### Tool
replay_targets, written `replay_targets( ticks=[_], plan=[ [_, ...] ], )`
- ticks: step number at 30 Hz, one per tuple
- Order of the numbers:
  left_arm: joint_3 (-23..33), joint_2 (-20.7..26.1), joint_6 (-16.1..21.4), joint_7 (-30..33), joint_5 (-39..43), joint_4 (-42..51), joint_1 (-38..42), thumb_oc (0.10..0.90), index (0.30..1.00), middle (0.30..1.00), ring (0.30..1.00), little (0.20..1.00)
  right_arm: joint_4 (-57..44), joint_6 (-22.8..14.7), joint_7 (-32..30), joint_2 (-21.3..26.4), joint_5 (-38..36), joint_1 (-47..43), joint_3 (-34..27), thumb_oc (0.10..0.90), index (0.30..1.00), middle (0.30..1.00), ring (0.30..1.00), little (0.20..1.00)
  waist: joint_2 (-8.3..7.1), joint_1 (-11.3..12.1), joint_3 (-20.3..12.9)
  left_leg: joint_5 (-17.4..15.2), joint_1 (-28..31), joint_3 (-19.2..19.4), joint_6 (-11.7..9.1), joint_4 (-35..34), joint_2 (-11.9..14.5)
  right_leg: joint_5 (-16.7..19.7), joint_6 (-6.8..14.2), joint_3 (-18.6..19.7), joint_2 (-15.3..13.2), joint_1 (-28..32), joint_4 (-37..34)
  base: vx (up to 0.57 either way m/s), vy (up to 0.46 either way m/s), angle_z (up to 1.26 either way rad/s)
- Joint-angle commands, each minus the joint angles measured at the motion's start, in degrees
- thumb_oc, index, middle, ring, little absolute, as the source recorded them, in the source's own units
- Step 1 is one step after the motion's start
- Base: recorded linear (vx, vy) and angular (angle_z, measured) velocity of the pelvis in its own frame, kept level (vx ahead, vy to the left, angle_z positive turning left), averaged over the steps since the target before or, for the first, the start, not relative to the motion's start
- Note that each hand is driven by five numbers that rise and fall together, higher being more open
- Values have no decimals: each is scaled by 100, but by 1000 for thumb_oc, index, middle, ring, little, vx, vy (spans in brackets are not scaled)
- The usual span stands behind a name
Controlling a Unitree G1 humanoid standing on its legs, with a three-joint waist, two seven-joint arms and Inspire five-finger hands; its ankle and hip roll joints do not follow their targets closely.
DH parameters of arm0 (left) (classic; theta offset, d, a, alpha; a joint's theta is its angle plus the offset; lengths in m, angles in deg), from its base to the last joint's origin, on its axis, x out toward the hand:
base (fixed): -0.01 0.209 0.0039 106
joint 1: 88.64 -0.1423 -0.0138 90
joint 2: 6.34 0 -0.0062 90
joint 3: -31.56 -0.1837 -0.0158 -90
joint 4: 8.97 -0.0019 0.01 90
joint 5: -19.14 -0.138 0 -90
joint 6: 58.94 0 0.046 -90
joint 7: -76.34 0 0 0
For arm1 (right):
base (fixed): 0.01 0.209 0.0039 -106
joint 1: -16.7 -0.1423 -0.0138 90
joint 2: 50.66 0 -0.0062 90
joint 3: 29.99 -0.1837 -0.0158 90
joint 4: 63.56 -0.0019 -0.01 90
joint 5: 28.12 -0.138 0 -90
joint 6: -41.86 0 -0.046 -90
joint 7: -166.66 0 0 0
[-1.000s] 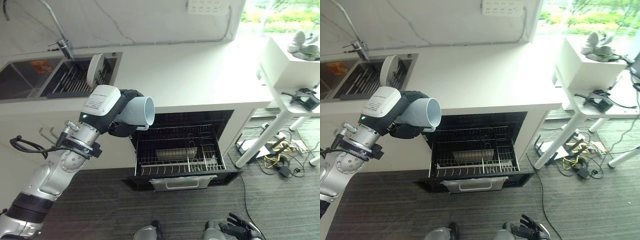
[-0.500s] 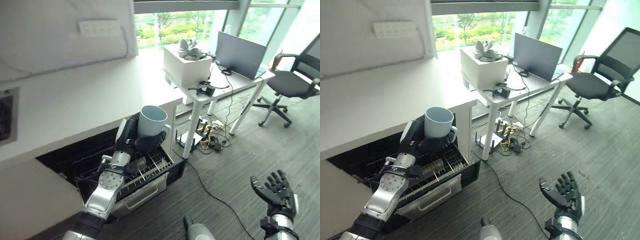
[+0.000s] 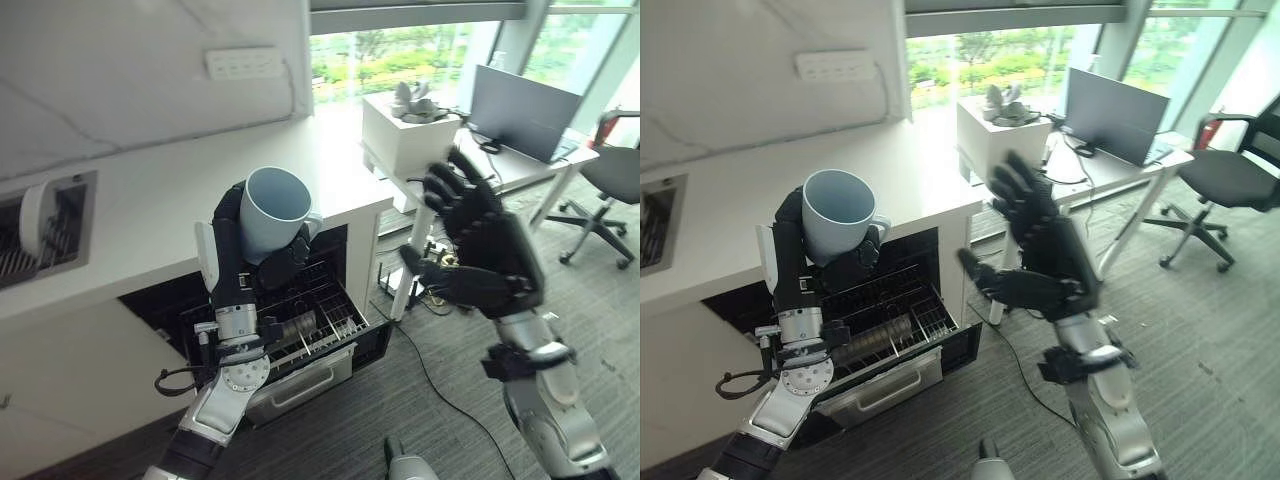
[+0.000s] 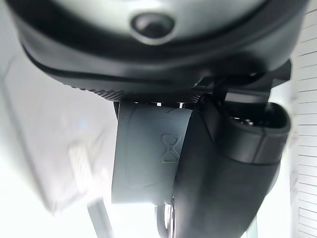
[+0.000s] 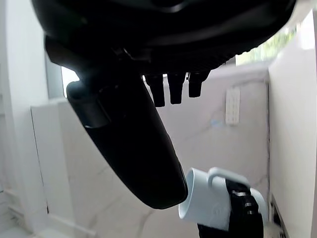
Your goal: Place the dishes in the dishwasher.
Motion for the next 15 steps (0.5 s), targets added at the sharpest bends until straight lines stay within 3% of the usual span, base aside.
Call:
replay_targets(
  ticks=[1,4,7,15],
  plan=[
    [-7,344,224,573,-793,215,860,400,300,300,300,300,-395,-107,120,112,-328,-224,-508,800,900,900,900,900,6,-120,-90,-748,600,-212,120,-315,-152,-1420,327,-124,-175,-32,994,28,-32,30],
    [-193,355,122,809,-874,112,915,400,300,300,300,300,-381,105,256,131,-505,-485,-197,800,900,900,900,900,-25,34,-97,-767,562,-351,120,-315,-191,-1441,321,-187,-186,5,994,29,-36,9],
    [-289,266,257,912,-983,157,823,400,300,300,300,300,-277,287,69,110,-560,-845,214,800,900,900,900,900,-62,243,-89,-751,495,-490,91,-315,-195,-1449,315,-307,-218,48,994,20,-44,16],
    [-576,167,303,710,-905,112,1005,400,300,300,300,300,-174,539,-108,-53,-614,-1237,494,800,900,900,900,900,-83,403,-122,-738,374,-688,49,-315,-196,-1479,299,-531,-255,121,994,-4,-36,21]
  ],
)
